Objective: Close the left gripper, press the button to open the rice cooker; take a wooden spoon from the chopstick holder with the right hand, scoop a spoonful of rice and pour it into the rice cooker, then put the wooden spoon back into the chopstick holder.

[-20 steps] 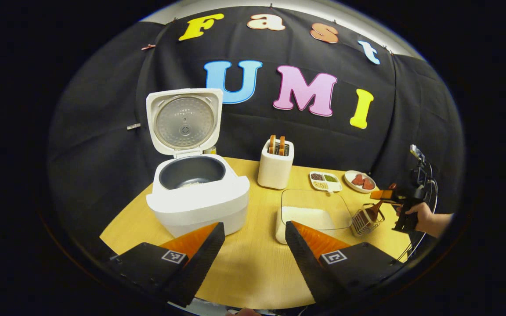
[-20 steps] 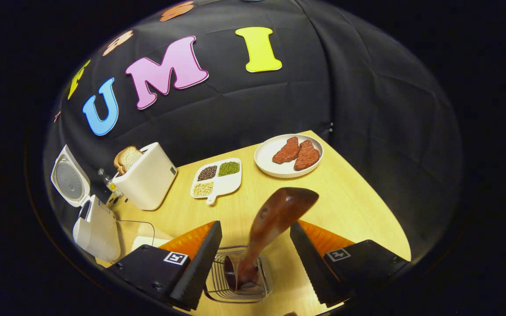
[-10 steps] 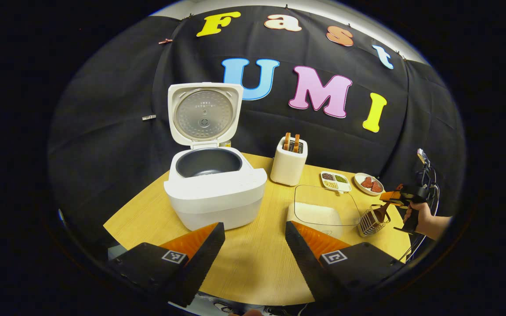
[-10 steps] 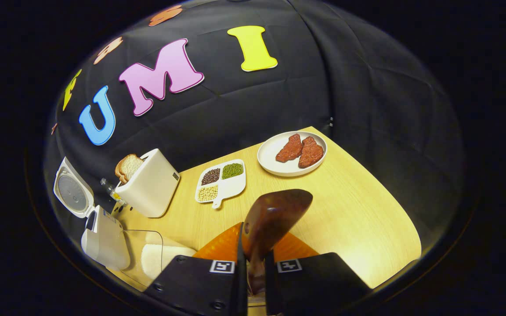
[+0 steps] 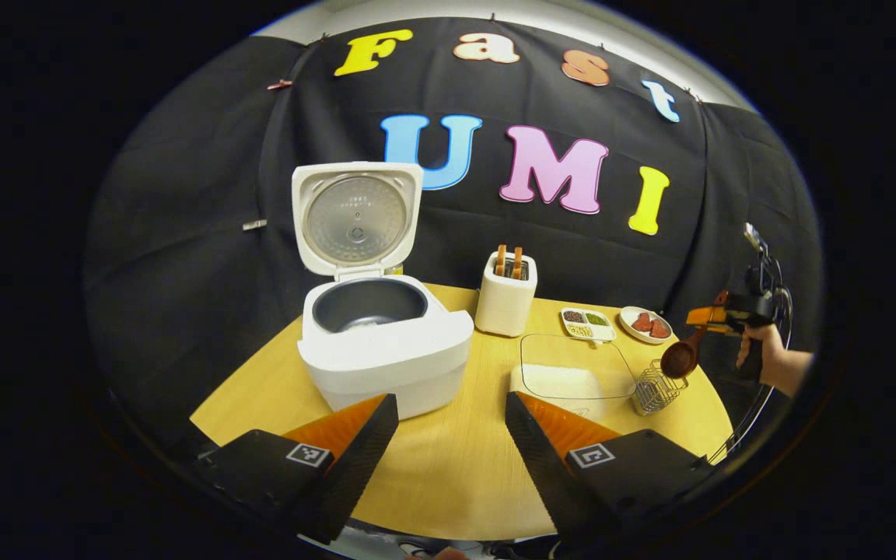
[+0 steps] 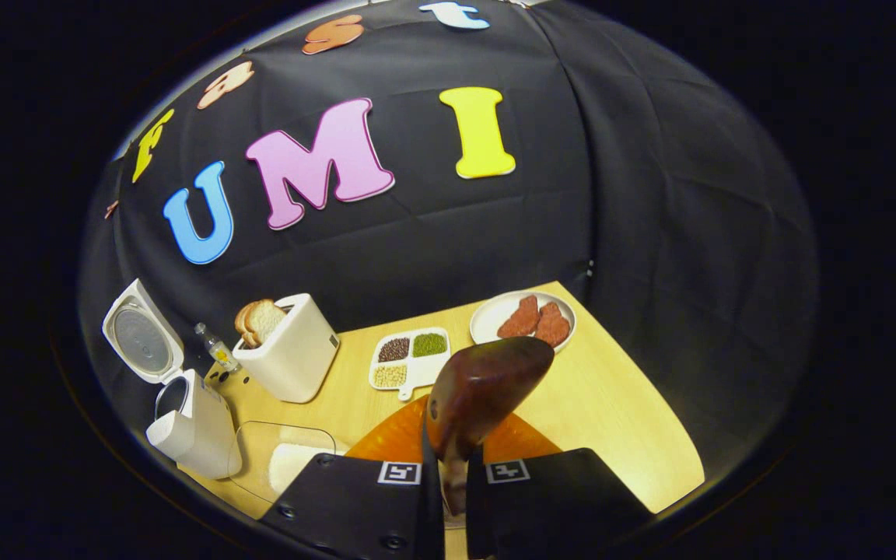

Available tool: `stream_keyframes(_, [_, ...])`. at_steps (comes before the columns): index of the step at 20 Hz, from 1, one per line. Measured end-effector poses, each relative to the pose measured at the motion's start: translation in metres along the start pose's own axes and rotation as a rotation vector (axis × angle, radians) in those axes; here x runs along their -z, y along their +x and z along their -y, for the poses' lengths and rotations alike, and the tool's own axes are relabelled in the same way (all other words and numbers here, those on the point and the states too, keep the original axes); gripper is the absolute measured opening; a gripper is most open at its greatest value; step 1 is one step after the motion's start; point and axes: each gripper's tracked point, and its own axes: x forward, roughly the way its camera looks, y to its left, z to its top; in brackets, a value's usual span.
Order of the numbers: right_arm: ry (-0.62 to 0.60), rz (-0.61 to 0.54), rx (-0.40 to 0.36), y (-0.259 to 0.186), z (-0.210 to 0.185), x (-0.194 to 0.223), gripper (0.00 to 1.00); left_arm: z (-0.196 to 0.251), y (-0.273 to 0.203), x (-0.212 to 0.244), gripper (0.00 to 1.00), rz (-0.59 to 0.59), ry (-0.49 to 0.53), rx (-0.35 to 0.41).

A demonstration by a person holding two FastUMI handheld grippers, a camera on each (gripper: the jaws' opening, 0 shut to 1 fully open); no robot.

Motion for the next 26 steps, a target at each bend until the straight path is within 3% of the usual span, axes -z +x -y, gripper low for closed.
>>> stream_keyframes(4, [0.063, 0.045, -0.064, -0.020, -0.045, -0.019, 0.15, 0.000, 0.005, -0.015, 0.96, 0.041, 0.007, 0.045])
stream_keyframes(10, [0.015, 0.108, -0.156, -0.028, -0.118, -0.018, 0.15, -0.009, 0.003, -0.014, 0.96, 0.051, 0.028, 0.093])
stream_keyframes(20, [-0.166, 0.032, -0.174, 0.029, -0.173, 0.067, 0.15, -0.040, 0.019, 0.010, 0.96, -0.014, 0.004, 0.080])
stream_keyframes(26, [-0.311, 0.070, -0.136, 0.054, -0.174, 0.111, 0.16, -0.028, 0.018, 0.019, 0.96, -0.035, -0.006, 0.149])
